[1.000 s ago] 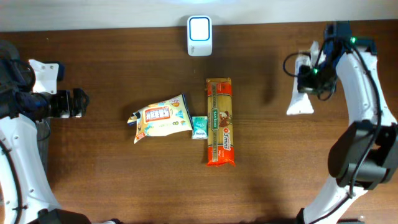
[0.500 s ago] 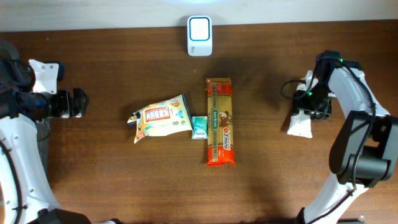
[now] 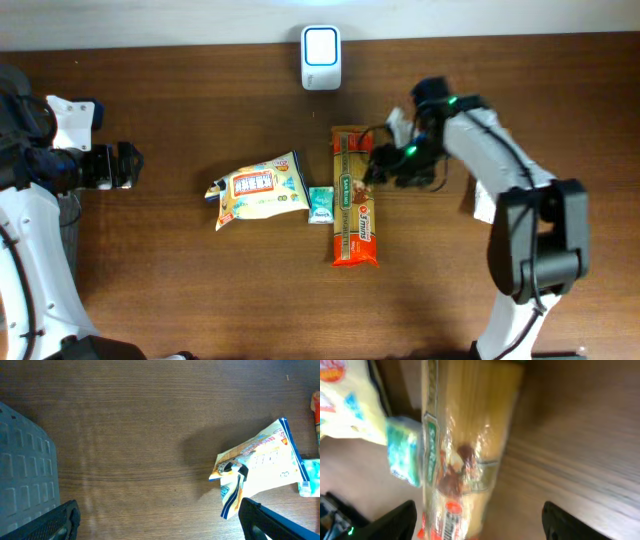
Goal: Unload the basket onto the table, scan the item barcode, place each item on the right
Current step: 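Reach the right gripper to the orange pasta pack and grasp it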
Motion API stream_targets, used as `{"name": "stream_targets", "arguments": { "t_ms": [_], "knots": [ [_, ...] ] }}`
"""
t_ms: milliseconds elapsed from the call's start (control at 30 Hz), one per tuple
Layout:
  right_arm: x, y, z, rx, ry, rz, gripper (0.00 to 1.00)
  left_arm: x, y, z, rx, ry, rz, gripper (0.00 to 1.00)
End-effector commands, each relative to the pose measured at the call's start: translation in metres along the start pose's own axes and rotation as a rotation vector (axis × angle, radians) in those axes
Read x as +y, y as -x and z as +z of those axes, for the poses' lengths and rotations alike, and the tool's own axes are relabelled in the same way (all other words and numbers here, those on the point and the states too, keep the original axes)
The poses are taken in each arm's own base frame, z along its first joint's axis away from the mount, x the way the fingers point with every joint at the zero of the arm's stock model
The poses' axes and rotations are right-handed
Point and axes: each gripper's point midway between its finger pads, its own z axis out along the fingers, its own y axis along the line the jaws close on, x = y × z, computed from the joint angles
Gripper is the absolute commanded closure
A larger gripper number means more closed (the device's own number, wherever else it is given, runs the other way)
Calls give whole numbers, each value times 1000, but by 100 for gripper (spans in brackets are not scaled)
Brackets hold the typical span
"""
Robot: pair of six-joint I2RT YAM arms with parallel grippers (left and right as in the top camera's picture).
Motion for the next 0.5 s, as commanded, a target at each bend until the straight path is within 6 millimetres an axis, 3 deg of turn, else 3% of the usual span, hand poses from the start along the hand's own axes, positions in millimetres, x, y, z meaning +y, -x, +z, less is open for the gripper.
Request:
{"name": "stream_targets", "arguments": {
  "t_ms": [0, 200, 267, 333, 400, 467],
  "knots": [
    [7, -14, 30, 10, 33, 96, 27, 0, 0, 0, 0, -3, 11, 1],
    [10, -17, 68, -41, 90, 146, 49, 0, 0, 0, 0, -2, 11, 1],
    [9, -19, 75, -43, 93, 155, 72, 0, 0, 0, 0, -2, 11, 1],
    [9, -13, 71, -58, 105, 157, 96, 0, 0, 0, 0, -3, 11, 1],
    [8, -10, 60, -62, 112, 150, 96, 0, 0, 0, -1, -3, 11, 1],
    [10, -5, 35, -76, 94, 89, 96, 0, 0, 0, 0, -2, 11, 1]
  ]
}}
